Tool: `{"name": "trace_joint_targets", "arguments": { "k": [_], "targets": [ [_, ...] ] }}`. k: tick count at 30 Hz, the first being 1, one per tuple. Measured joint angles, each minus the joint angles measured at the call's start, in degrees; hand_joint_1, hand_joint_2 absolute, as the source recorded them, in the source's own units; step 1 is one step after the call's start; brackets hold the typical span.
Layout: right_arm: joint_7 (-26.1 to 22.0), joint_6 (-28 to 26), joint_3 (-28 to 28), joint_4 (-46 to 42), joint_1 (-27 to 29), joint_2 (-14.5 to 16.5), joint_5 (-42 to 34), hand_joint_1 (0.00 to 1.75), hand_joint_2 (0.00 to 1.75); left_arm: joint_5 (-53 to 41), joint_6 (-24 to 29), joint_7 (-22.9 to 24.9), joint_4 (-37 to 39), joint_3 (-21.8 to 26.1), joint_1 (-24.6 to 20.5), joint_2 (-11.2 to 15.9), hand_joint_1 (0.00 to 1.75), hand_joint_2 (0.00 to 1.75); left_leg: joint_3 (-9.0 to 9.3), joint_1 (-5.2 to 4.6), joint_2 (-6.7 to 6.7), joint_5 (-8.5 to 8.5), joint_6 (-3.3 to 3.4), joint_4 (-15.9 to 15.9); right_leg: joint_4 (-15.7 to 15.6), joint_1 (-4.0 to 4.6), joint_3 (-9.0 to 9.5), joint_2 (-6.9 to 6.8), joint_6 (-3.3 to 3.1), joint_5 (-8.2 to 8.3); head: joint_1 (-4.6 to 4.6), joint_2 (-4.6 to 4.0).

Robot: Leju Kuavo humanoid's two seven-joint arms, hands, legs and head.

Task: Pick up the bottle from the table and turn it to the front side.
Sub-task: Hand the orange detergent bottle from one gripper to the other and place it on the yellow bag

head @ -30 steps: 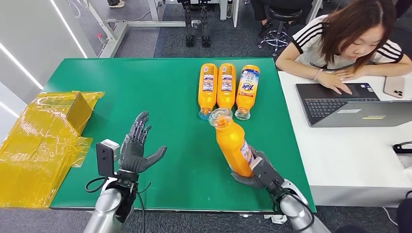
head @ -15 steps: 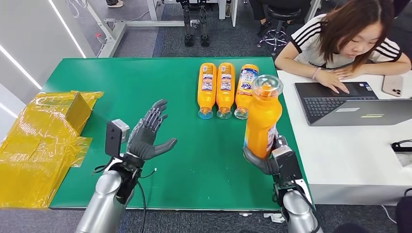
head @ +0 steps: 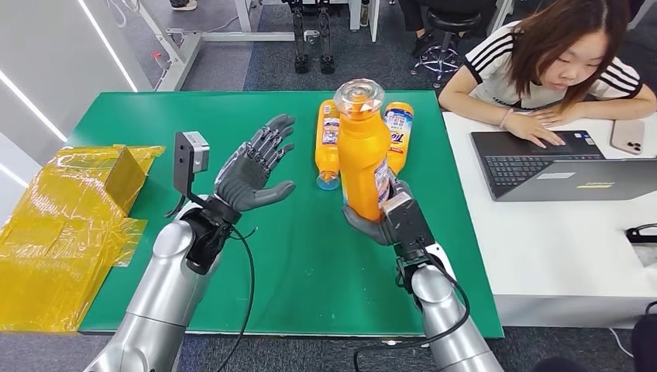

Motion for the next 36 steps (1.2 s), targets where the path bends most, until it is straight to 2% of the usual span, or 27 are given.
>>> {"name": "trace_joint_targets", "arguments": {
  "k": [7, 11, 16, 24, 33, 36],
  "targets": [
    [0.0, -0.2, 1.0, 5.3, -2.5, 0.1, 1.9, 1.75, 1.75, 0.4, -1.5, 0.0, 4.0, 0.0, -3.8, 0.3, 0.00, 1.75, -0.04, 0.00, 0.00, 0.01, -0.01, 0.0, 0.0, 0.00, -0.04, 0.01, 0.01, 0.01, 0.00, 0.00],
    [0.0, -0.1, 1.3, 6.1, -3.1, 0.2, 2.2, 1.75, 1.75, 0.3, -1.5, 0.0, 4.6, 0.0, -4.4, 0.3, 0.00, 1.75, -0.04, 0.00, 0.00, 0.02, -0.02, 0.0, 0.0, 0.00, -0.04, 0.01, 0.01, 0.02, -0.01, 0.00],
    [2.1, -1.2, 5.1, 10.8, -9.1, 1.1, 5.2, 1.75, 1.75, -0.3, -1.8, -0.4, 9.1, -0.1, -8.2, -0.6, 0.00, 1.75, -0.07, 0.00, 0.00, 0.03, -0.03, 0.0, 0.0, 0.00, -0.11, 0.03, 0.01, 0.04, 0.01, 0.00],
    [4.6, -1.3, 8.1, 12.9, -13.6, 1.9, 7.8, 1.75, 1.75, 0.9, -3.6, -1.0, 11.8, -0.4, -10.9, -1.3, 0.00, 1.75, -0.12, 0.00, 0.00, 0.03, -0.03, 0.0, 0.0, 0.00, -0.15, 0.03, 0.01, 0.04, 0.00, 0.00],
    [5.1, -1.7, 9.0, 17.2, -15.8, 2.7, 8.7, 1.75, 1.75, 3.5, -6.1, -0.9, 13.8, -0.6, -12.2, -1.8, 0.01, 1.75, -0.12, 0.00, 0.01, 0.03, -0.03, 0.0, 0.0, 0.00, -0.16, 0.04, 0.01, 0.04, 0.00, 0.00],
    [4.1, -2.4, 9.0, 19.4, -17.2, 3.2, 8.8, 1.75, 1.75, 4.4, -6.3, -0.5, 13.8, -0.8, -12.6, -2.1, 1.32, 1.75, -0.12, 0.00, 0.01, 0.03, -0.03, 0.0, 0.0, 0.00, -0.16, 0.04, 0.01, 0.04, 0.00, 0.00]
  ]
}}
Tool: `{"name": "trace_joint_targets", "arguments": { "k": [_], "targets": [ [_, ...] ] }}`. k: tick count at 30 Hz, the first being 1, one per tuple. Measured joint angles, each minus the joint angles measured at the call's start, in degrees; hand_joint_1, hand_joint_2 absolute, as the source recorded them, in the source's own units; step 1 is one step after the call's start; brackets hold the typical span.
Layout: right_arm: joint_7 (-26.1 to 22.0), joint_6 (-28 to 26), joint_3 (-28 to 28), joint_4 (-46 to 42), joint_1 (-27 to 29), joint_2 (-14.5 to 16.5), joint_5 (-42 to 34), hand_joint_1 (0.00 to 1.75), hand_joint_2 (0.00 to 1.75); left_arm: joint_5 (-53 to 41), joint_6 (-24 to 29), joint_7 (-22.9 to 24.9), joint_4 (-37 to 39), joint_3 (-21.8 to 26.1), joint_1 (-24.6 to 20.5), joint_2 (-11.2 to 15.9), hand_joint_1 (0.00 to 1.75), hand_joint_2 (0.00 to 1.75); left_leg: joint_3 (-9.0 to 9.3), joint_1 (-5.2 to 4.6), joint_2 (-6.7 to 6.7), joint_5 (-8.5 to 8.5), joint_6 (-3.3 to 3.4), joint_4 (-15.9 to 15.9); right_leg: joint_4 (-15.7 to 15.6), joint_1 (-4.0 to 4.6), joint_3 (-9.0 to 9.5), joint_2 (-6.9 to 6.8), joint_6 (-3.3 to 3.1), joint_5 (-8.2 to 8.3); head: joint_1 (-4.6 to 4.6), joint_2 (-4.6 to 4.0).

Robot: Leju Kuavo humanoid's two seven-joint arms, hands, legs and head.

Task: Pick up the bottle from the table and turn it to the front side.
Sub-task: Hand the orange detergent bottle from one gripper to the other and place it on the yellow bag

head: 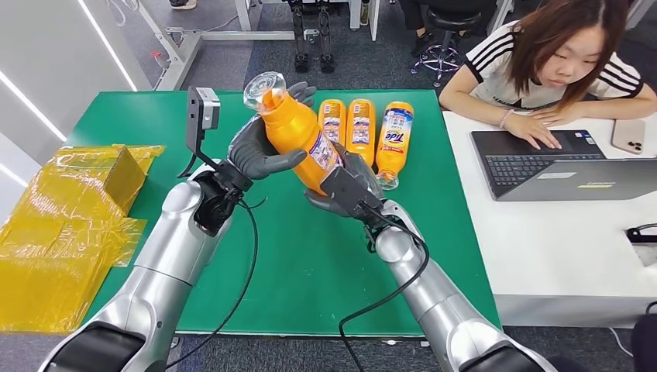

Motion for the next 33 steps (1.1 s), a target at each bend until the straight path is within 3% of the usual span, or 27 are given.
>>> {"name": "trace_joint_targets", "arguments": {
  "k": [1, 13, 14, 17, 18, 24, 28, 33],
  "targets": [
    [-0.3, -0.2, 0.0, 0.7, -0.4, 0.2, 0.0, 1.75, 1.75, 0.2, 0.0, 0.2, 0.0, -0.1, -0.2, -0.1, 1.75, 1.75, 0.00, 0.00, 0.00, 0.00, 0.00, 0.0, 0.0, 0.00, 0.00, 0.00, 0.00, 0.00, 0.00, 0.00],
    [-0.9, -1.2, 0.0, 3.3, -1.6, 0.9, -0.3, 1.75, 1.75, 2.1, 0.9, 0.9, 0.5, -0.1, -0.6, -0.4, 1.75, 1.75, 0.00, 0.00, 0.01, 0.00, 0.00, 0.0, 0.0, 0.00, -0.02, 0.02, 0.00, 0.00, 0.00, 0.00],
    [-1.0, -1.2, 0.0, 3.3, -1.6, 0.9, -0.3, 1.38, 1.75, 2.2, 1.0, 0.9, 0.5, -0.2, -0.6, -0.4, 1.75, 1.75, 0.00, 0.00, 0.01, 0.00, 0.00, 0.0, 0.0, 0.00, -0.02, 0.02, 0.00, 0.00, -0.01, 0.00],
    [-1.0, -1.2, 0.0, 3.3, -1.6, 0.9, -0.4, 0.07, 1.75, 2.3, 1.3, 0.9, 0.6, -0.3, -0.6, -0.4, 1.75, 1.75, 0.00, 0.00, 0.00, 0.00, 0.00, 0.0, 0.0, 0.00, -0.02, 0.02, 0.00, 0.00, -0.01, 0.00],
    [-1.0, -1.2, 0.0, 3.3, -1.5, 0.9, -0.4, 0.00, 1.75, 2.2, 1.6, 0.9, 0.6, -0.5, -0.6, -0.4, 1.75, 1.75, 0.00, 0.00, 0.00, 0.00, 0.00, 0.0, 0.0, 0.00, -0.02, 0.02, 0.00, 0.00, -0.01, 0.00],
    [-0.7, 0.5, -0.2, 2.9, -0.6, 0.9, -2.1, 0.00, 1.75, -3.8, 6.3, -2.8, 0.7, -2.5, -0.4, -0.2, 1.75, 1.75, -0.01, 0.00, 0.00, 0.00, 0.00, 0.0, 0.0, 0.00, -0.02, 0.01, 0.00, 0.00, -0.01, 0.00],
    [-1.7, 2.1, -1.0, 0.3, 2.5, 0.3, -3.8, 0.00, 1.75, -19.2, 17.8, -9.0, 0.7, -4.3, -0.8, 1.2, 1.75, 1.75, 0.00, 0.00, 0.00, 0.00, 0.00, 0.0, 0.0, 0.00, -0.03, 0.02, 0.00, 0.00, -0.01, 0.00],
    [-4.1, 3.3, -1.9, -6.0, 8.7, -2.4, -5.8, 0.00, 1.75, -36.2, 28.5, -12.1, 0.1, -5.0, -2.3, 4.5, 1.75, 1.75, -0.01, 0.01, 0.00, 0.00, 0.00, 0.0, 0.0, 0.00, -0.04, 0.01, 0.00, 0.00, 0.00, 0.00]
  ]
}}
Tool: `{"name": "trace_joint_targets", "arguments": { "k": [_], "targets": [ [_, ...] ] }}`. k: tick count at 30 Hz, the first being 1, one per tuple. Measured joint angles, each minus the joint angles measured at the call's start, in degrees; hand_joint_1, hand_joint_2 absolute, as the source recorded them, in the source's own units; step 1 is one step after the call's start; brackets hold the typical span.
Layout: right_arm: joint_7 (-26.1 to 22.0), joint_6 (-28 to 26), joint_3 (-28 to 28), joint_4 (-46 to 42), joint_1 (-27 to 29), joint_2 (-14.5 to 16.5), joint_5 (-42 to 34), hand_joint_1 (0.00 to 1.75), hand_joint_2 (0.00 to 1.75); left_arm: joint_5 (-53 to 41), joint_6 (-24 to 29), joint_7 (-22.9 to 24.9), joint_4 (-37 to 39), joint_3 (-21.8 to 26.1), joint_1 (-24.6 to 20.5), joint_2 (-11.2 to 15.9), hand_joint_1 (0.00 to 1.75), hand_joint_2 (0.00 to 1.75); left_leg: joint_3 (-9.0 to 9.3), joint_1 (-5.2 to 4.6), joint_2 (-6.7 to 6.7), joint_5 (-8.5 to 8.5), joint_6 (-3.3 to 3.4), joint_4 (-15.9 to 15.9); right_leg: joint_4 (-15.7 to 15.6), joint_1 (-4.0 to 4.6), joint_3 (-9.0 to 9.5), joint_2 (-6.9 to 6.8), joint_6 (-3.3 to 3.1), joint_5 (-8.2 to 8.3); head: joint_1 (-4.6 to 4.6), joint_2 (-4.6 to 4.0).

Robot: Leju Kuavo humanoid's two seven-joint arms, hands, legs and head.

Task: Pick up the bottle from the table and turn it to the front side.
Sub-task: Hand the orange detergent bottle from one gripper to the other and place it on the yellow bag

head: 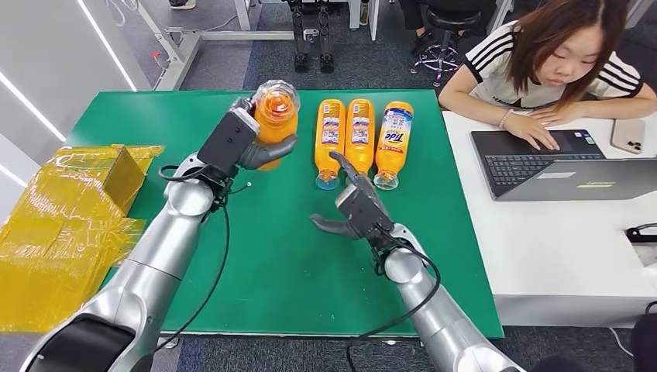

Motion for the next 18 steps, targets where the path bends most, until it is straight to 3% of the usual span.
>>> {"name": "trace_joint_targets", "arguments": {
  "k": [4, 9, 13, 18],
  "targets": [
    [-1.9, -1.0, -1.2, -6.6, 4.8, -2.8, -2.0, 0.00, 1.75, -14.4, 6.6, -0.2, -1.3, -1.8, -2.2, 4.0, 1.75, 1.75, -0.01, -0.01, 0.02, 0.00, 0.00, 0.0, 0.0, 0.00, 0.00, 0.02, 0.00, 0.00, 0.00, 0.00],
    [-2.8, -3.0, -3.6, -14.1, 9.4, -6.1, -3.1, 0.00, 1.75, -30.4, 11.2, 3.9, -3.1, -5.3, -4.4, 10.0, 1.75, 1.75, -0.01, -0.01, 0.07, 0.00, 0.00, 0.0, 0.0, 0.00, -0.01, 0.07, 0.00, 0.00, 0.01, 0.00],
    [-3.2, -3.5, -5.5, -18.9, 12.1, -7.9, -3.5, 0.00, 1.75, -40.0, 12.5, 8.5, -4.7, -7.2, -5.3, 15.2, 1.75, 1.75, -0.01, 0.00, 0.15, 0.00, 0.00, 0.0, 0.0, 0.00, -0.02, 0.13, 0.00, 0.00, 0.01, 0.00],
    [-3.2, -3.5, -7.9, -24.6, 16.0, -8.9, -2.7, 0.00, 1.75, -44.8, 11.2, 11.4, -9.1, -7.4, -3.3, 24.3, 1.75, 1.75, 0.00, 0.01, 0.42, -0.01, -0.01, -0.1, 0.1, 0.00, -0.11, 0.41, -0.04, 0.00, -0.01, 0.00]
  ]
}}
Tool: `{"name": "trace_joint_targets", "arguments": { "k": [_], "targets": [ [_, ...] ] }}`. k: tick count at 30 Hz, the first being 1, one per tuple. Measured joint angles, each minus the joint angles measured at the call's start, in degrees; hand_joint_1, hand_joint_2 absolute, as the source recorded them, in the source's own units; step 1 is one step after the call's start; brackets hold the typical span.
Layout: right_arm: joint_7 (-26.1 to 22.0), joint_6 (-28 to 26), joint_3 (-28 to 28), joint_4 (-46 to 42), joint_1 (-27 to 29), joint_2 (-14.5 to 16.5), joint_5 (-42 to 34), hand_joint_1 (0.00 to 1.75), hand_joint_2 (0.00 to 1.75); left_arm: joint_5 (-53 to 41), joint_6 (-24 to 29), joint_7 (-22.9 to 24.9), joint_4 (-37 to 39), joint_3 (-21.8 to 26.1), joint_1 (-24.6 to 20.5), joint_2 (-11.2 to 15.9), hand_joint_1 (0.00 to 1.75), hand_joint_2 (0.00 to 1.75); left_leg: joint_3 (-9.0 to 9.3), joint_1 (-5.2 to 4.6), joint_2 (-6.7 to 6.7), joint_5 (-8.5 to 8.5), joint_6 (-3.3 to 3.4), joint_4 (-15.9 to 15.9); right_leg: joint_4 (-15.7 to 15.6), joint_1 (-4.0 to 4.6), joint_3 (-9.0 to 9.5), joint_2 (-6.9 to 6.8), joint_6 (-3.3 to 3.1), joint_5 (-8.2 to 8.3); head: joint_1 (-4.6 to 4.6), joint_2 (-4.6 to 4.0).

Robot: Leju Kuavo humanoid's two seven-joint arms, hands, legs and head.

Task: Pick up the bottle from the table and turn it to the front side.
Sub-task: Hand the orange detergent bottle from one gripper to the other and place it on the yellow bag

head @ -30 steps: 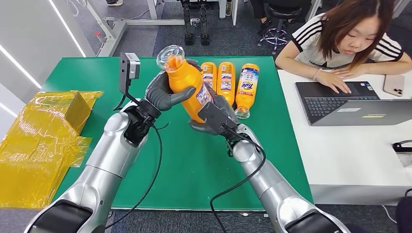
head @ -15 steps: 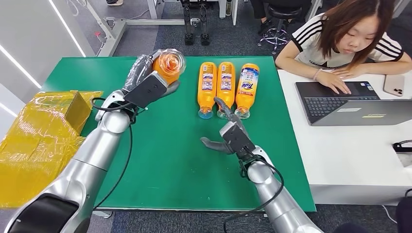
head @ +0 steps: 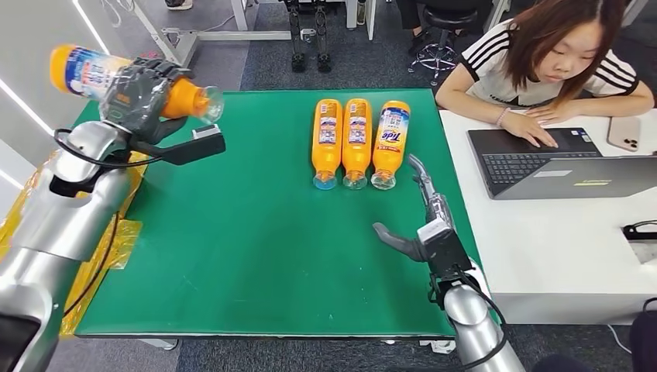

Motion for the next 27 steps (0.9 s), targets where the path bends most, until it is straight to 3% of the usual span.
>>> {"name": "trace_joint_targets", "arguments": {
  "k": [6, 11, 18, 27],
  "targets": [
    [-1.6, 0.0, -2.0, -2.1, 2.1, -0.9, 0.9, 0.00, 1.75, -0.2, -2.5, 0.5, -6.2, 2.2, 7.9, 9.3, 1.75, 1.75, -0.02, -0.01, 0.01, 0.00, -0.01, -0.1, 0.0, 0.00, -0.05, 0.00, -0.03, -0.04, 0.01, 0.00],
    [-2.4, -0.1, -3.3, -2.4, 3.8, -1.1, 1.3, 0.00, 1.75, -1.3, -4.0, 1.8, -11.7, 5.8, 17.9, 13.6, 1.75, 1.75, -0.02, -0.04, 0.01, -0.02, -0.02, -0.1, 0.0, -0.01, -0.05, -0.01, -0.01, -0.05, 0.02, 0.00],
    [-2.2, -0.5, -4.9, -5.2, 7.1, -1.1, 3.1, 0.00, 1.75, -3.8, -4.8, 2.2, -17.1, 9.8, 30.2, 14.6, 1.75, 1.75, -0.06, -0.04, -0.03, -0.03, -0.02, -0.1, -0.1, -0.01, -0.05, -0.06, 0.00, -0.06, 0.02, 0.00],
    [-1.4, 0.4, -5.8, -8.1, 9.0, -1.0, 4.7, 0.00, 1.75, -3.2, -6.6, 0.5, -18.2, 9.9, 34.1, 12.4, 1.75, 1.75, -0.05, -0.03, -0.08, -0.02, -0.02, 0.0, -0.1, -0.01, -0.05, -0.10, 0.00, -0.04, 0.02, 0.00]
  ]
}}
